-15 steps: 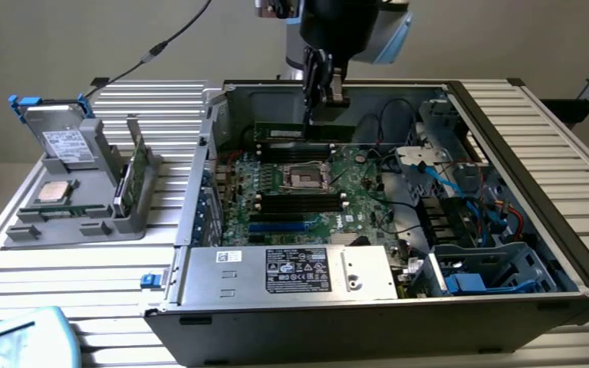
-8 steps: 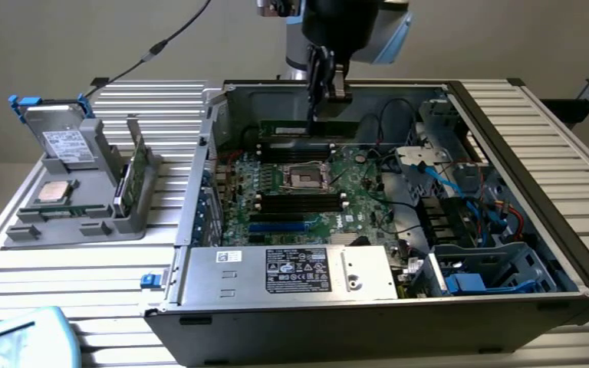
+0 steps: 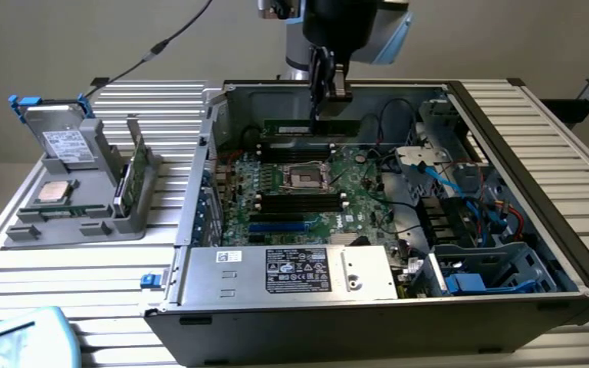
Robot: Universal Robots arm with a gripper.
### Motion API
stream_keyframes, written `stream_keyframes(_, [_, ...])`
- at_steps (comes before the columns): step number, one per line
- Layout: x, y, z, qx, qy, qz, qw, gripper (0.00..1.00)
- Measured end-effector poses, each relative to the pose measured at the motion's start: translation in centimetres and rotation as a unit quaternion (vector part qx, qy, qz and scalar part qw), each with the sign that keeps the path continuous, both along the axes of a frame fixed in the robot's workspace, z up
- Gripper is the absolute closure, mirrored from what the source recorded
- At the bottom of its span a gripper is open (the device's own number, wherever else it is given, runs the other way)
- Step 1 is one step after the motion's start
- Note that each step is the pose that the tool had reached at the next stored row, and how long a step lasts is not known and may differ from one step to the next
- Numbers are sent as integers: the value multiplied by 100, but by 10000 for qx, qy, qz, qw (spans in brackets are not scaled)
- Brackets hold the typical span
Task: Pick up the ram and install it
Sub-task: 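Pick up the ram and move it above insertion slot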
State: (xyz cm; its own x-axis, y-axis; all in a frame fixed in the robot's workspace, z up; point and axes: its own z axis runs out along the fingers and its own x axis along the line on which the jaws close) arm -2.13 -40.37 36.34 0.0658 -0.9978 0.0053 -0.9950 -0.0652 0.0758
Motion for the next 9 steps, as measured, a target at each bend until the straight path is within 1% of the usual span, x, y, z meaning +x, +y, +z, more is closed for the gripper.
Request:
stream_keyframes(4, [-1,26,-54,0,-10,-22,10000,85])
stream_keyframes(9, [-1,29,-64,-2,-11,-72,10000,85])
